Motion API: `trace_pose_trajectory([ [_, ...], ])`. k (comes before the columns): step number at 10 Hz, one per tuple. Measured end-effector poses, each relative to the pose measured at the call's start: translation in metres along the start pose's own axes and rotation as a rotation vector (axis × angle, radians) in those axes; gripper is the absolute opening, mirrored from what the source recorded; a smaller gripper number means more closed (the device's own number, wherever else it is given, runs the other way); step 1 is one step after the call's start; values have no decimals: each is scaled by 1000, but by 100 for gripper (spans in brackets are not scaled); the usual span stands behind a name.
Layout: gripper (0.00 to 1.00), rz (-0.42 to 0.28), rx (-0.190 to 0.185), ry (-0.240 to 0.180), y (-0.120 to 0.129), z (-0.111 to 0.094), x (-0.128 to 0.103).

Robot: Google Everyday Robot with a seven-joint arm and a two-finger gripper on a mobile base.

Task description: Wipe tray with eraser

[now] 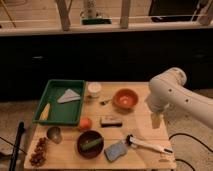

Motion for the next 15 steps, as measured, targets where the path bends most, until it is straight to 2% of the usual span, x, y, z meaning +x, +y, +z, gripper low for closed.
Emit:
trace_pose_trajectory([
  [1, 80, -12, -1, -7, -1, 2, -9],
  [5, 80, -44, -6, -39, -3, 17, -23],
  [7, 80, -69, -9, -69, -8, 29, -45],
  [15, 80, -131, 3, -125, -19, 73, -74],
])
